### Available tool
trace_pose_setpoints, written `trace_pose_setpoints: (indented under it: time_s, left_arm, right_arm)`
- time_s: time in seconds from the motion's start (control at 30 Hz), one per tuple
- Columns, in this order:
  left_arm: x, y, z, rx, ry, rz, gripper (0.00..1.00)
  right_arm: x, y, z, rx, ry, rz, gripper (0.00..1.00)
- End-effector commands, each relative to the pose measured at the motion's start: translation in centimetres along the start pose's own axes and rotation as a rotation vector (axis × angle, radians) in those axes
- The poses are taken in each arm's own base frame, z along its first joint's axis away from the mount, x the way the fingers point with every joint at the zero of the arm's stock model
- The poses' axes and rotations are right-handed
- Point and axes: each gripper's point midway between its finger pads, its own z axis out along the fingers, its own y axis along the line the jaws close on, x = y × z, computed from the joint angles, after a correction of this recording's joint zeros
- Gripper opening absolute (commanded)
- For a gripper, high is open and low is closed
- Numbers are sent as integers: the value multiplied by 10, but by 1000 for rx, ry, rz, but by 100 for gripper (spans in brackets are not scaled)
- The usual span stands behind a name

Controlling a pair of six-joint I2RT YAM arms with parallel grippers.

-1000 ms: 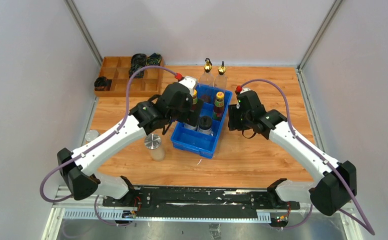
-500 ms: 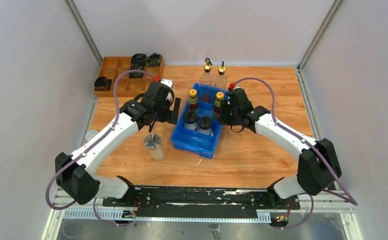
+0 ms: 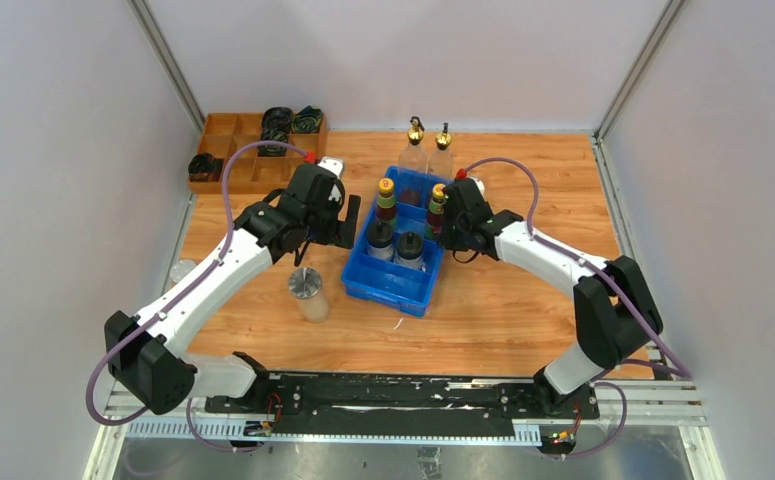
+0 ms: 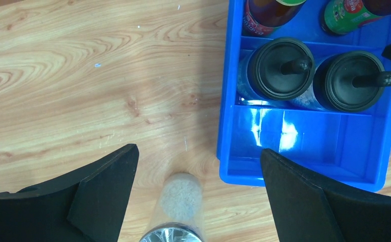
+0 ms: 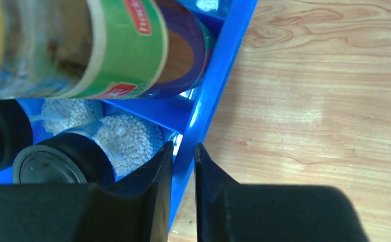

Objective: Organize the condiment bottles
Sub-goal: Move the storage box to the center of the board.

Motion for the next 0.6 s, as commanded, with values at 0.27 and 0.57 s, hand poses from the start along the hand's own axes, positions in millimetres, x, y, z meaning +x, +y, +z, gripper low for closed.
trace_pose_setpoints:
  time_s: [0.27,0.57]
  left_arm:
    - [-4,1,-3,16,-32,7,96]
    - [-2,-2,7,23,-22,14,97]
  right_arm:
    - [-19,-21,25,113,-9,-10,0]
    - [-33,-36,46,138,11,2,0]
